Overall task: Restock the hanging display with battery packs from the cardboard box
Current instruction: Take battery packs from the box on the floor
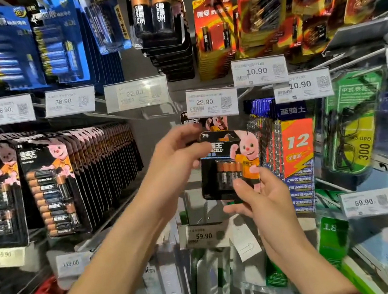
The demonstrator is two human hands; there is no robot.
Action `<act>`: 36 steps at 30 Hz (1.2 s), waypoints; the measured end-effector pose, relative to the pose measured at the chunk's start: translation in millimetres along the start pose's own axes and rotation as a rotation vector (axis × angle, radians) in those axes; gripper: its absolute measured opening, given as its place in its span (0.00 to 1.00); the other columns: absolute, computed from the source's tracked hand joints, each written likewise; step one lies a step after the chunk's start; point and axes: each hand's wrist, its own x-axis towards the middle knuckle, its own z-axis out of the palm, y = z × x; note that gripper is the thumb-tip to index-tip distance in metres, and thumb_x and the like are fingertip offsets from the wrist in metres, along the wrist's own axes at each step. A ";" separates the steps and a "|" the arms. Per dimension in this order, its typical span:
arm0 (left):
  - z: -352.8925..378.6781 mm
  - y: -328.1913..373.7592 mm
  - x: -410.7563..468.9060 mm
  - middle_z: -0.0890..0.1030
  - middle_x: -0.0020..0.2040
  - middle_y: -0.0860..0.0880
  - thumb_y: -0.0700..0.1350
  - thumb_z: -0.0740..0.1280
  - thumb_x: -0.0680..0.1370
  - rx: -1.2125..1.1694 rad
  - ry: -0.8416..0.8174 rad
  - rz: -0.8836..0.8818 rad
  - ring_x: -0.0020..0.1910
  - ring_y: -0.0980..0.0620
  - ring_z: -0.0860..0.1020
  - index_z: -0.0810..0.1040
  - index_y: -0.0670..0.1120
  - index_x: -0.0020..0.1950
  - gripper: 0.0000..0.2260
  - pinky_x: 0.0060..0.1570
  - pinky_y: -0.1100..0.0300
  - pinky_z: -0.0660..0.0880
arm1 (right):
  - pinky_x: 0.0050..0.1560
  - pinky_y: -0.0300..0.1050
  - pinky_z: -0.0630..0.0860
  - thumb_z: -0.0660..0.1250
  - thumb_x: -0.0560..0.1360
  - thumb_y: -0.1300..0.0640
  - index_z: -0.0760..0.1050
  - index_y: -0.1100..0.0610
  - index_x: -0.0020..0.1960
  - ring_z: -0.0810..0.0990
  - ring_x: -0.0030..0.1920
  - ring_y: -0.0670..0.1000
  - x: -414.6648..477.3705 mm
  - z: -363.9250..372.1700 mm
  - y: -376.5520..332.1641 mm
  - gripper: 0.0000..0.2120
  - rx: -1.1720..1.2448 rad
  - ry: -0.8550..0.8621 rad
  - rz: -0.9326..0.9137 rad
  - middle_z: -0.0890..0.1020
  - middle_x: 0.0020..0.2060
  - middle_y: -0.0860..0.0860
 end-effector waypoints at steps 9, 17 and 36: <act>-19.0 34.8 11.0 0.84 0.60 0.58 0.34 0.67 0.78 0.044 0.024 0.216 0.62 0.57 0.80 0.81 0.54 0.65 0.20 0.56 0.54 0.76 | 0.53 0.59 0.82 0.64 0.82 0.63 0.73 0.50 0.52 0.82 0.33 0.49 17.5 7.4 -13.3 0.08 -0.042 -0.044 -0.084 0.78 0.60 0.59; -23.0 39.5 7.1 0.82 0.64 0.60 0.34 0.65 0.80 0.174 -0.009 0.273 0.64 0.62 0.77 0.78 0.56 0.69 0.22 0.68 0.54 0.72 | 0.60 0.66 0.76 0.68 0.79 0.54 0.73 0.44 0.49 0.81 0.54 0.55 38.0 37.6 -23.0 0.06 -0.184 -0.030 -0.151 0.80 0.51 0.52; -19.4 18.1 10.2 0.80 0.66 0.61 0.33 0.67 0.78 0.182 -0.028 0.231 0.67 0.61 0.75 0.77 0.55 0.70 0.25 0.73 0.49 0.68 | 0.23 0.30 0.71 0.65 0.79 0.65 0.75 0.58 0.59 0.77 0.36 0.48 102.5 62.1 6.3 0.09 -0.068 0.216 0.085 0.81 0.44 0.53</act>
